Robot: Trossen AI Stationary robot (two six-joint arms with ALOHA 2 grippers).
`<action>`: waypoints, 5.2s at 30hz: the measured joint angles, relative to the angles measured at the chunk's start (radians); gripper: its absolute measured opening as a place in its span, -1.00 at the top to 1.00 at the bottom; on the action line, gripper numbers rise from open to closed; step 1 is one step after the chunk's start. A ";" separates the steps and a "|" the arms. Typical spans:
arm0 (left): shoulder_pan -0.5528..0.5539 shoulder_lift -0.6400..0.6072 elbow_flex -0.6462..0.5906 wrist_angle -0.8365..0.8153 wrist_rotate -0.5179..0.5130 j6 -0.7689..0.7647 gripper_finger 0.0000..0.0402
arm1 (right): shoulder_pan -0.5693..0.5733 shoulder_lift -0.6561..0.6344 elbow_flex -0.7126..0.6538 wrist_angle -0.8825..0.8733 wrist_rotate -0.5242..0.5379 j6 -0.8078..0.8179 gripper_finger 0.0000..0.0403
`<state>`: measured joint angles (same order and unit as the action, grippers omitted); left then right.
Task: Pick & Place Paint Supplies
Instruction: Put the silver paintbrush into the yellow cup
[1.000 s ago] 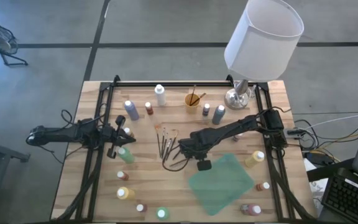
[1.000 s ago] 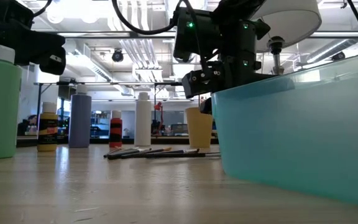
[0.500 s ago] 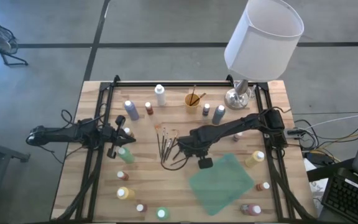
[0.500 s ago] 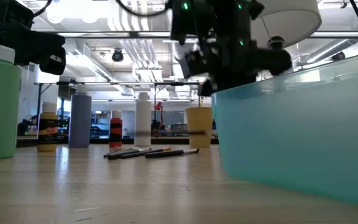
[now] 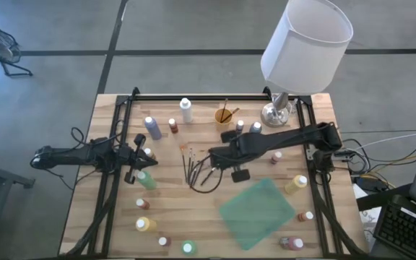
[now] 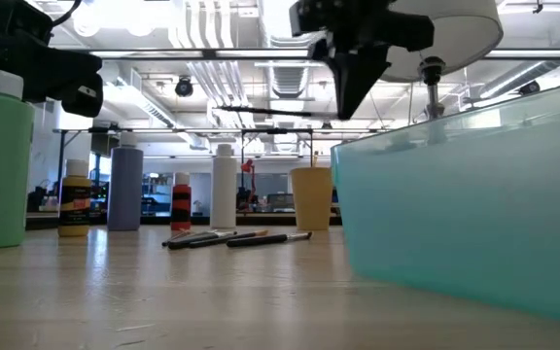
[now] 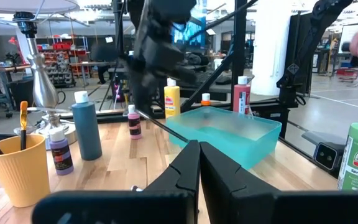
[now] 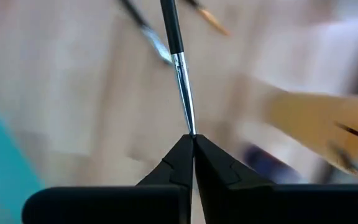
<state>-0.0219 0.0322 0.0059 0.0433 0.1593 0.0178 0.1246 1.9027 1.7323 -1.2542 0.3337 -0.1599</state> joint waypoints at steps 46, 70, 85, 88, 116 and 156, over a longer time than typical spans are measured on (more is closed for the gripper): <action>0.000 0.000 0.000 0.000 0.000 0.000 0.93 | -0.304 -0.018 -0.012 0.183 0.924 -1.120 0.96; 0.000 0.000 0.000 0.000 0.000 0.000 0.93 | -0.299 -0.017 -0.216 0.418 0.917 -1.175 0.96; 0.000 0.000 0.000 0.000 0.000 0.000 0.93 | -0.277 -0.017 -0.295 0.522 0.895 -1.227 0.96; 0.000 0.000 0.000 0.000 0.000 0.000 0.93 | -0.277 -0.017 -0.306 0.566 0.892 -1.232 0.96; 0.000 0.000 0.000 0.000 0.000 0.000 0.93 | -0.272 0.089 -0.281 0.608 0.853 -1.284 0.96; 0.000 0.000 0.000 0.000 0.000 0.000 0.93 | -0.184 -0.036 -0.042 0.614 0.847 -1.280 0.27</action>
<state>-0.0216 0.0326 0.0059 0.0433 0.1596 0.0177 -0.0592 1.8668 1.6899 -0.6404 1.1809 -1.4399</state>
